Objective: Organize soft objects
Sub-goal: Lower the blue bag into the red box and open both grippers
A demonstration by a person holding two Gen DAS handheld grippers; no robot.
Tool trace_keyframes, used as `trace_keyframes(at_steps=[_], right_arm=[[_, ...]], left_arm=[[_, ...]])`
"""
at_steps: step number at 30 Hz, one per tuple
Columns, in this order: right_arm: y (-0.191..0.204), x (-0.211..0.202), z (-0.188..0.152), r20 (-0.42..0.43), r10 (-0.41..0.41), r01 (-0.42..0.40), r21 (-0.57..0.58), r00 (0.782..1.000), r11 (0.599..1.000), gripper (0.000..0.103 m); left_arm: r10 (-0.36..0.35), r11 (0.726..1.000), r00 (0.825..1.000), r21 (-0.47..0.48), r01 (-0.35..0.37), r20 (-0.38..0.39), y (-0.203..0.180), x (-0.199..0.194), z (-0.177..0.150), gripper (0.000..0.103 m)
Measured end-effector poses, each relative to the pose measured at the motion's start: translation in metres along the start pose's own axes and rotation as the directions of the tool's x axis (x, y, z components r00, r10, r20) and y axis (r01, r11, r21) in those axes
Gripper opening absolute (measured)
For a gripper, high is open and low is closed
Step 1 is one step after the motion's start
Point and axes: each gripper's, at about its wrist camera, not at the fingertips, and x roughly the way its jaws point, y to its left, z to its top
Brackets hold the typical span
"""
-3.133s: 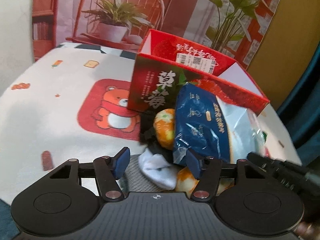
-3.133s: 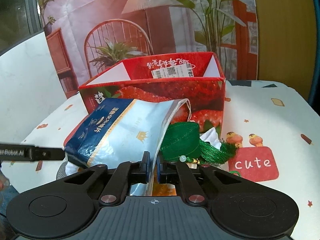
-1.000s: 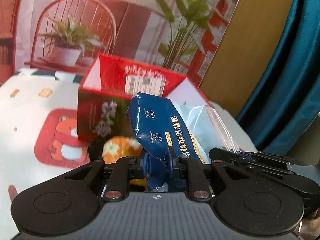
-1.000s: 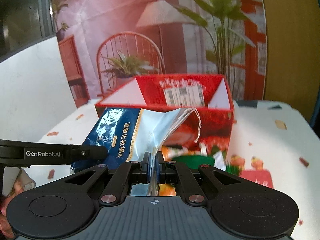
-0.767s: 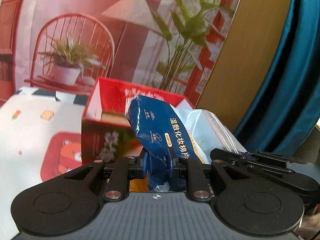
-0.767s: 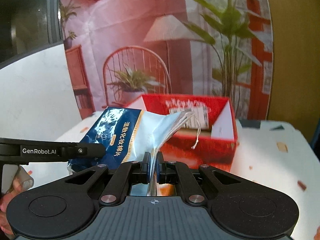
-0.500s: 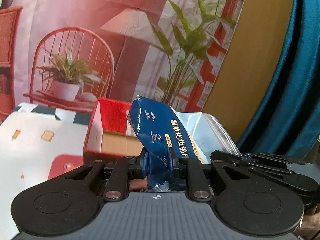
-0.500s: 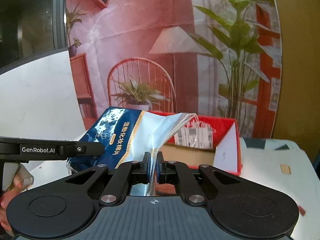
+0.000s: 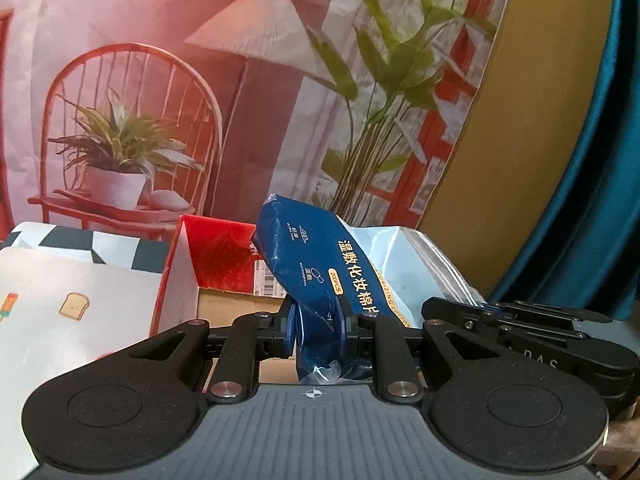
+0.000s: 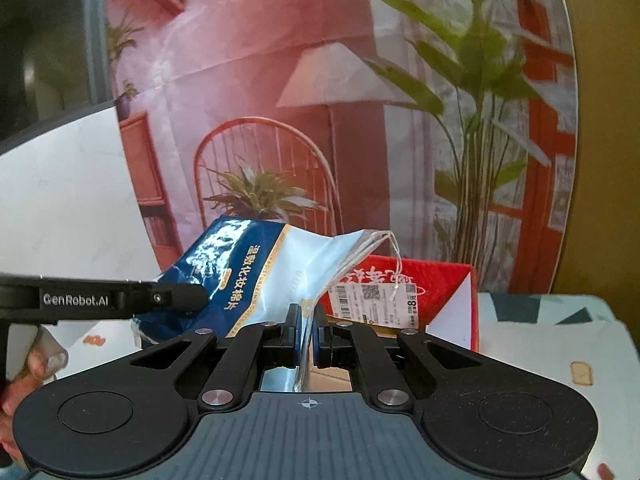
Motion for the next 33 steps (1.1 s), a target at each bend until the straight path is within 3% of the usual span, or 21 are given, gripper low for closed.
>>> trace_keyframes(at_steps=[11, 23, 26, 28, 31, 33], right_arm=[[-0.039, 0.061, 0.002, -0.090, -0.038, 0.045, 0.074, 0.995, 0.996, 0.005], [-0.063, 0.110, -0.023, -0.242, -0.063, 0.102, 0.152, 0.968, 0.983, 0.006], [-0.063, 0.114, -0.028, -0.262, -0.081, 0.116, 0.122, 0.962, 0.986, 0.015], [-0.062, 0.113, -0.030, -0.263, -0.095, 0.126, 0.102, 0.960, 0.987, 0.021], [-0.061, 0.108, -0.029, -0.251, -0.100, 0.127, 0.092, 0.963, 0.988, 0.022], [-0.058, 0.103, -0.028, -0.238, -0.106, 0.128, 0.080, 0.965, 0.988, 0.031]], left_arm=[[0.042, 0.999, 0.994, 0.026, -0.040, -0.103, -0.002, 0.067, 0.010, 0.021], [0.102, 0.993, 0.970, 0.073, -0.088, -0.220, 0.004, 0.115, -0.001, 0.023], [0.139, 0.987, 0.963, 0.113, -0.115, -0.231, 0.004, 0.119, -0.003, 0.026], [0.158, 0.983, 0.959, 0.133, -0.129, -0.236, 0.006, 0.118, -0.004, 0.035], [0.173, 0.982, 0.957, 0.110, -0.151, -0.233, 0.012, 0.111, -0.004, 0.048], [0.159, 0.986, 0.961, 0.093, -0.141, -0.226, 0.015, 0.104, -0.003, 0.049]])
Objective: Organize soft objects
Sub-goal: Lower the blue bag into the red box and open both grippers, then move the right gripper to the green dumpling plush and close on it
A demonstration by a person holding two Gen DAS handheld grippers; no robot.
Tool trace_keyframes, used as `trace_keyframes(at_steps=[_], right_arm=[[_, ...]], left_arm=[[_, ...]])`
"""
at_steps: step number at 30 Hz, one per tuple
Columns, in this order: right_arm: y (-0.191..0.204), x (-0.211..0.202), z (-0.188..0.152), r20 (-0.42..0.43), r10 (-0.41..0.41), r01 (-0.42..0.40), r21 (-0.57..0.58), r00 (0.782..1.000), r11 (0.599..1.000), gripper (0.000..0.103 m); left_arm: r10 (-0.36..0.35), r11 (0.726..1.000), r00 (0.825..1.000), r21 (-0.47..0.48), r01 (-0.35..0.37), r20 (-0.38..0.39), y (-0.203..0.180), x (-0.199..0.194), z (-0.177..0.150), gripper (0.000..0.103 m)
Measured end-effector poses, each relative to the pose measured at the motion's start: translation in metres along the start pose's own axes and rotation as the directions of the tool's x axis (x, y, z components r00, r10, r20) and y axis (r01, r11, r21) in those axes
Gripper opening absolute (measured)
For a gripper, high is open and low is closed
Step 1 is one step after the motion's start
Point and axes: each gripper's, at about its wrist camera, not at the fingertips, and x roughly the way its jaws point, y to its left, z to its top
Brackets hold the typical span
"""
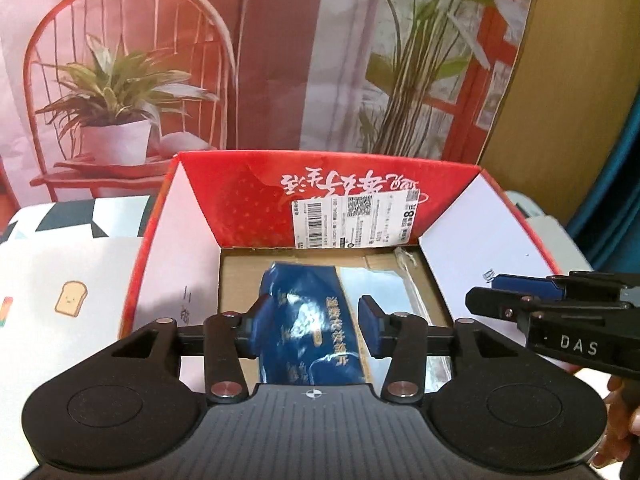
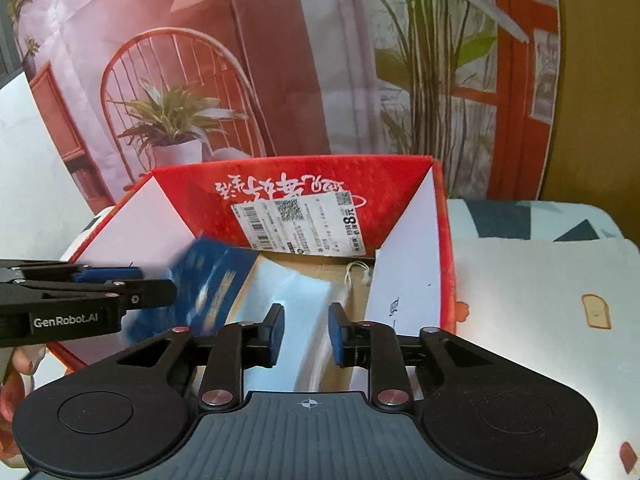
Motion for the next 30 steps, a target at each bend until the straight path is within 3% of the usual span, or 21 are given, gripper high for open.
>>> trace_keyframes(at_steps=[2, 9, 19, 26, 30], right_arm=[[0.003, -0.008, -0.001, 0.021, -0.007, 0.007, -0.011, 1.000, 1.000, 0.042], [0.006, -0.041, -0.012, 0.099, 0.024, -0.025, 0.006, 0.995, 1.000, 0.042], [0.014, -0.098, -0.053, 0.212, 0.053, -0.058, 0.017, 0.976, 0.998, 0.042], [0.016, -0.116, -0.095, 0.207, 0.035, -0.038, 0.011, 0.978, 0.999, 0.042], [0.022, -0.125, -0.122, 0.187, 0.023, -0.012, -0.061, 0.982, 0.998, 0.042]], left_arm=[[0.000, 1.000, 1.000, 0.003, 0.000, 0.008, 0.003, -0.008, -0.001, 0.049], [-0.033, 0.999, 0.997, 0.002, 0.033, 0.065, 0.006, -0.046, -0.013, 0.049], [-0.085, 0.996, 0.989, 0.002, 0.086, 0.122, 0.002, -0.097, -0.062, 0.049], [-0.120, 0.992, 0.988, -0.022, 0.122, 0.101, -0.010, -0.108, -0.103, 0.048], [-0.139, 0.989, 0.988, -0.038, 0.142, 0.073, -0.014, -0.106, -0.123, 0.048]])
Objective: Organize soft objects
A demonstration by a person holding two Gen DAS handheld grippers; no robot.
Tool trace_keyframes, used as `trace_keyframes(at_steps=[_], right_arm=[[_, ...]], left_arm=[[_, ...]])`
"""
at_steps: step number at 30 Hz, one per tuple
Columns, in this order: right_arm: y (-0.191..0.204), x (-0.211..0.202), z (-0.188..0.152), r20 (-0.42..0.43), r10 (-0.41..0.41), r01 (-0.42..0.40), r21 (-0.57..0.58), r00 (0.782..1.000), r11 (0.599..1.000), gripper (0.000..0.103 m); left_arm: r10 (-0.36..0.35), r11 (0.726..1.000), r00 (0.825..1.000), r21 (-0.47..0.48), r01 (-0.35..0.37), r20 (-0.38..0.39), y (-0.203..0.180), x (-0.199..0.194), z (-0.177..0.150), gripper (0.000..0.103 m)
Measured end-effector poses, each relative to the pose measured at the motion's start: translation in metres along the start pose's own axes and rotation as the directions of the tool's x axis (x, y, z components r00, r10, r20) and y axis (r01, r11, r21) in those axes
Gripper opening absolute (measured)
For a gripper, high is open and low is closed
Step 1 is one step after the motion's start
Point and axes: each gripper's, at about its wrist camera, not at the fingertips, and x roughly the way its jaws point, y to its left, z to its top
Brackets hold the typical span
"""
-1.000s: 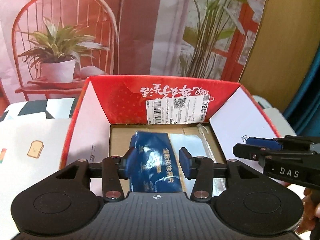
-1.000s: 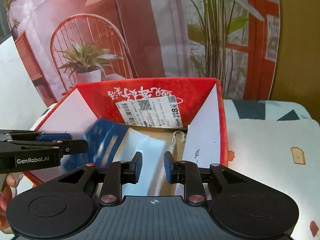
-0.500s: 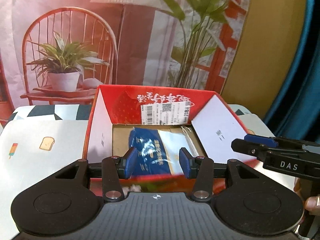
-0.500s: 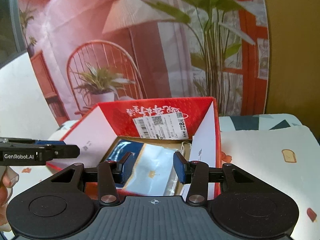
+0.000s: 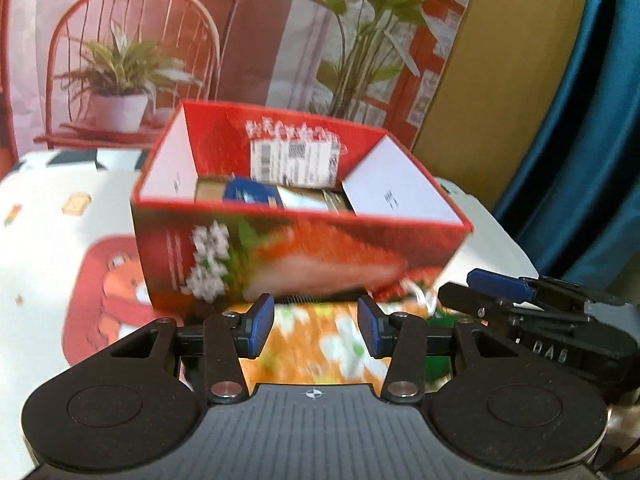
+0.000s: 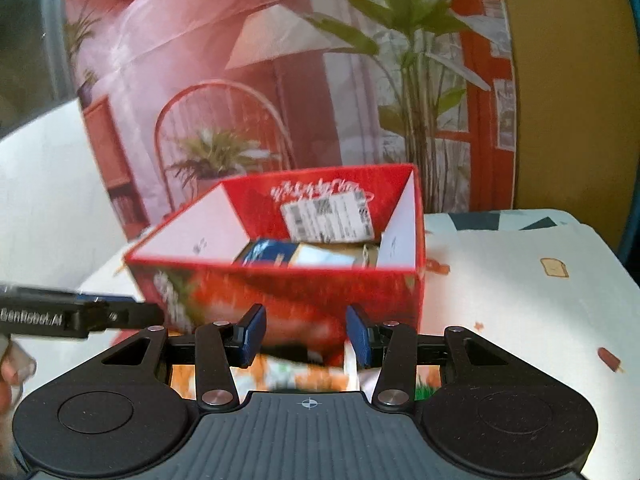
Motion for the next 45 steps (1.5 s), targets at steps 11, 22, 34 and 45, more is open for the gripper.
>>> trace_keyframes(at_steps=[11, 22, 34, 45], right_arm=[[0.008, -0.026, -0.051, 0.040, -0.016, 0.016, -0.015, 0.999, 1.000, 0.056], [0.008, -0.028, -0.067, 0.061, -0.030, 0.031, -0.011, 0.998, 0.999, 0.074], [0.002, -0.012, -0.079, -0.039, -0.010, 0.011, 0.032, 0.999, 0.999, 0.067], [0.002, -0.020, -0.073, 0.015, 0.020, -0.021, 0.044, 1.000, 0.999, 0.058]], left_arm=[[-0.004, 1.000, 1.000, -0.022, 0.004, -0.006, -0.003, -0.005, -0.048, 0.048], [-0.014, 0.999, 1.000, -0.034, 0.015, 0.018, -0.005, -0.011, -0.058, 0.048], [-0.012, 0.999, 1.000, -0.049, 0.012, 0.007, -0.002, -0.007, -0.058, 0.048], [-0.038, 0.997, 0.999, -0.072, 0.037, -0.008, 0.004, -0.004, -0.060, 0.048]])
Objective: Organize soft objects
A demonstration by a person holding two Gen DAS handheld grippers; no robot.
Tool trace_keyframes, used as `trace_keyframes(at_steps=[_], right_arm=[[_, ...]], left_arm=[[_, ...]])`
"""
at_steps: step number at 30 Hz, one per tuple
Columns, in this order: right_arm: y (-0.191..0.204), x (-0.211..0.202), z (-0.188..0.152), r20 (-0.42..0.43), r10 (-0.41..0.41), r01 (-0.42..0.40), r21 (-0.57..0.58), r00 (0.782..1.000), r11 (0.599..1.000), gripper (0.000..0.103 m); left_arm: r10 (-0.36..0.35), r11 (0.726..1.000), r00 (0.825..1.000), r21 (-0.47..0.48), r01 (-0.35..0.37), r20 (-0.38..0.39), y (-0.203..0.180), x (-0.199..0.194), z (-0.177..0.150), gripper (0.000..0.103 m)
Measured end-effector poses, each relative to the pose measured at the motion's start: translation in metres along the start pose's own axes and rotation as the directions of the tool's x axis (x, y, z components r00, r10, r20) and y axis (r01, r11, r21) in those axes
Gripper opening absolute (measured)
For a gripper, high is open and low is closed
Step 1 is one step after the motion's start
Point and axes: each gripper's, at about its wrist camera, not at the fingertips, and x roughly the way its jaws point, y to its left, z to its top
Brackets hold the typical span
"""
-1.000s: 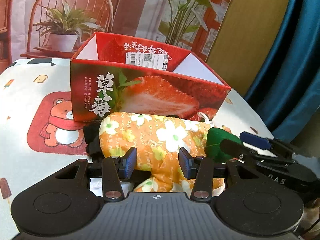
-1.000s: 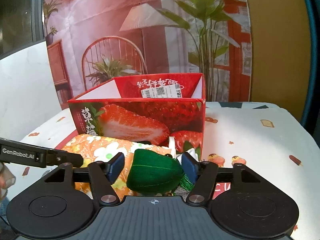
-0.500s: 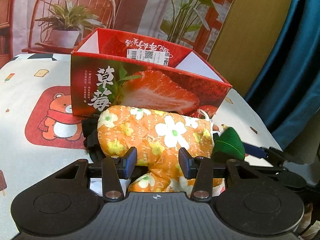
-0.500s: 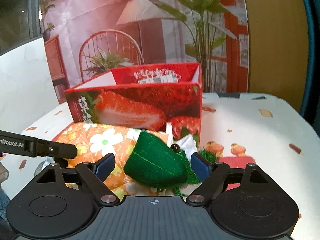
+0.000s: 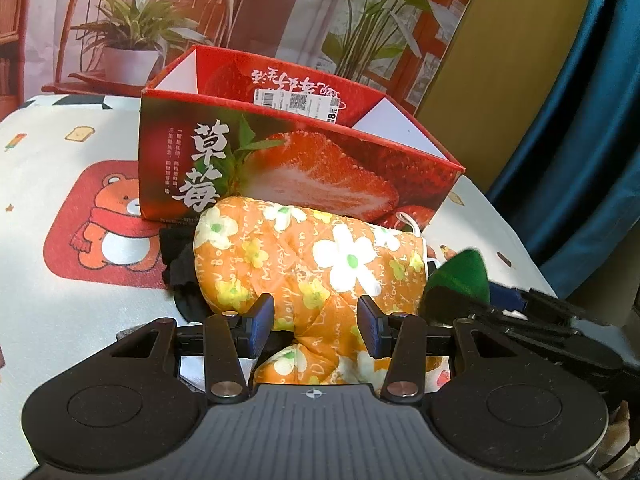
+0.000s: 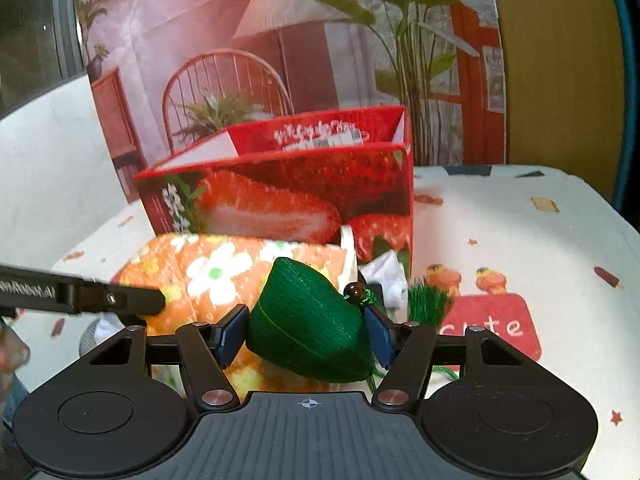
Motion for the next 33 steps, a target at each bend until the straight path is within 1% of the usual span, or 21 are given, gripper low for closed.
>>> trace_keyframes(at_steps=[3, 6, 8, 10, 14, 18, 21, 22, 24, 25, 27, 29, 31, 33], right_arm=[[0.007, -0.001, 0.007, 0.027, 0.026, -0.025, -0.025, 0.999, 0.999, 0.058], [0.020, 0.006, 0.015, 0.060, 0.053, -0.046, -0.103, 0.997, 0.994, 0.058], [0.031, 0.013, 0.020, 0.074, 0.080, -0.067, -0.163, 0.994, 0.984, 0.058], [0.040, 0.024, 0.024, 0.069, 0.098, -0.082, -0.203, 0.993, 0.976, 0.058], [0.050, 0.044, 0.022, 0.029, 0.116, -0.107, -0.219, 0.993, 0.970, 0.059], [0.051, 0.048, 0.017, 0.026, 0.118, -0.110, -0.216, 0.993, 0.970, 0.059], [0.049, 0.048, 0.016, 0.024, 0.124, -0.116, -0.205, 0.992, 0.972, 0.059], [0.049, 0.048, 0.015, 0.024, 0.124, -0.116, -0.207, 0.992, 0.972, 0.059], [0.049, 0.048, 0.015, 0.024, 0.123, -0.115, -0.212, 0.992, 0.970, 0.060], [0.050, 0.048, 0.014, 0.025, 0.123, -0.115, -0.214, 0.992, 0.970, 0.060], [0.050, 0.048, 0.015, 0.025, 0.123, -0.115, -0.212, 0.992, 0.970, 0.060], [0.050, 0.048, 0.015, 0.025, 0.126, -0.118, -0.209, 0.992, 0.971, 0.060], [0.050, 0.047, 0.014, 0.027, 0.128, -0.119, -0.213, 0.991, 0.970, 0.060], [0.050, 0.046, 0.013, 0.023, 0.130, -0.122, -0.220, 0.991, 0.968, 0.064]], left_arm=[[-0.009, 1.000, 1.000, -0.017, 0.009, -0.002, 0.003, 0.000, 0.001, 0.048], [-0.021, 0.998, 1.000, -0.055, 0.021, 0.004, 0.010, -0.002, 0.004, 0.048], [-0.016, 0.996, 1.000, -0.088, 0.017, 0.015, 0.016, -0.005, 0.005, 0.047], [-0.001, 0.994, 0.999, -0.110, 0.005, 0.032, 0.020, -0.010, 0.008, 0.047], [0.026, 0.991, 0.997, -0.129, -0.017, 0.069, 0.025, -0.020, 0.016, 0.047], [0.018, 0.995, 0.995, -0.099, -0.009, 0.094, 0.018, -0.022, 0.029, 0.046], [-0.035, 0.998, 0.996, -0.049, 0.039, 0.077, 0.004, -0.017, 0.039, 0.047], [-0.062, 0.997, 0.996, -0.038, 0.064, 0.059, -0.001, -0.013, 0.042, 0.047], [-0.106, 0.994, 0.994, -0.032, 0.107, 0.033, -0.008, -0.006, 0.045, 0.047], [-0.108, 0.994, 0.994, -0.021, 0.109, 0.032, -0.012, -0.004, 0.046, 0.047], [-0.108, 0.994, 0.994, 0.032, 0.107, 0.018, -0.021, 0.004, 0.046, 0.047], [-0.082, 0.993, 0.997, 0.080, 0.082, -0.006, -0.028, 0.014, 0.046, 0.047], [-0.071, 0.995, 0.997, 0.073, 0.073, -0.032, -0.026, 0.022, 0.044, 0.047], [-0.103, 0.994, 0.994, 0.026, 0.104, -0.044, -0.021, 0.027, 0.044, 0.047]])
